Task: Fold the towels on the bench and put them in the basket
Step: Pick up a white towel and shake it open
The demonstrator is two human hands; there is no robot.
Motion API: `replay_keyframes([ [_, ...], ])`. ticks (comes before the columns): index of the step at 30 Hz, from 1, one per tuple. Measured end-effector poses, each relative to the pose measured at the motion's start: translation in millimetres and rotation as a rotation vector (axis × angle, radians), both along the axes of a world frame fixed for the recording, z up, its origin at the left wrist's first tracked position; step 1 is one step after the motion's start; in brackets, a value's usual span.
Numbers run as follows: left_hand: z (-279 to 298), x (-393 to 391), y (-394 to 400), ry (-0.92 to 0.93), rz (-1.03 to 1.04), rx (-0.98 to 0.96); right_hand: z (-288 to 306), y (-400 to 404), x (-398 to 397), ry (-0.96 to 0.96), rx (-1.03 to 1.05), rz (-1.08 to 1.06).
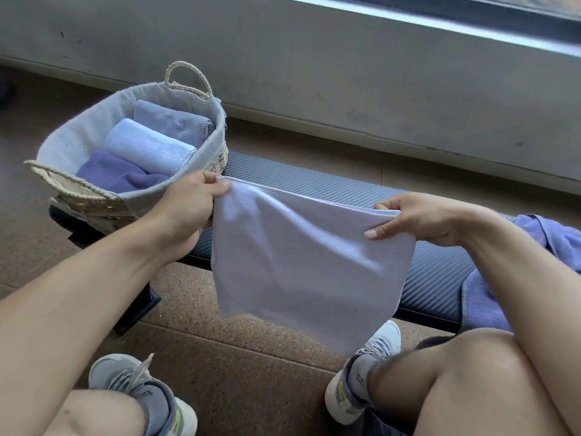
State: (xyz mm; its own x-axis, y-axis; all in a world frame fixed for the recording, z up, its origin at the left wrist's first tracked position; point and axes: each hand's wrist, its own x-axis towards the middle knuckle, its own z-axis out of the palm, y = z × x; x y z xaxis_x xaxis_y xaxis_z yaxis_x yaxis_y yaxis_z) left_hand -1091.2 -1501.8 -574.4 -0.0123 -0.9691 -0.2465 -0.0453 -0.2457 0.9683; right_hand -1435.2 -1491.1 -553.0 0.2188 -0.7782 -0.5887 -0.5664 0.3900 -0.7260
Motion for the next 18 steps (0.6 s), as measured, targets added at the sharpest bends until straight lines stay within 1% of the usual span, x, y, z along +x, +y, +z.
replay_keyframes([
  [2,2,1,1,-0.04,-0.013,-0.082,0,-3,-2,0.046,-0.039,-0.05],
  [3,2,3,1,-0.119,-0.021,-0.144,0,-4,-2,0.071,-0.066,-0.07],
  [5,2,6,0,-0.405,-0.057,-0.282,0,-6,-2,0.109,-0.126,-0.099],
  [6,3,6,2,-0.548,-0.077,-0.332,0,-6,-1,0.126,-0.155,-0.113],
  [7,4,7,3,-0.653,-0.096,-0.355,0,-6,-1,0.137,-0.178,-0.125],
  [10,1,10,2,-0.854,-0.158,-0.366,1,-5,2,0.123,-0.207,-0.156],
  [11,0,11,3,-0.893,-0.183,-0.364,1,-5,1,0.11,-0.216,-0.163],
  [13,0,12,2,-0.859,-0.167,-0.334,1,-4,1,0.072,-0.228,-0.179],
  [17,3,12,-3,-0.866,-0.021,-0.277,-1,-6,0,-0.025,-0.23,-0.259],
  [18,3,11,-5,-0.797,0.01,-0.249,-1,-7,-1,-0.022,-0.234,-0.281],
])
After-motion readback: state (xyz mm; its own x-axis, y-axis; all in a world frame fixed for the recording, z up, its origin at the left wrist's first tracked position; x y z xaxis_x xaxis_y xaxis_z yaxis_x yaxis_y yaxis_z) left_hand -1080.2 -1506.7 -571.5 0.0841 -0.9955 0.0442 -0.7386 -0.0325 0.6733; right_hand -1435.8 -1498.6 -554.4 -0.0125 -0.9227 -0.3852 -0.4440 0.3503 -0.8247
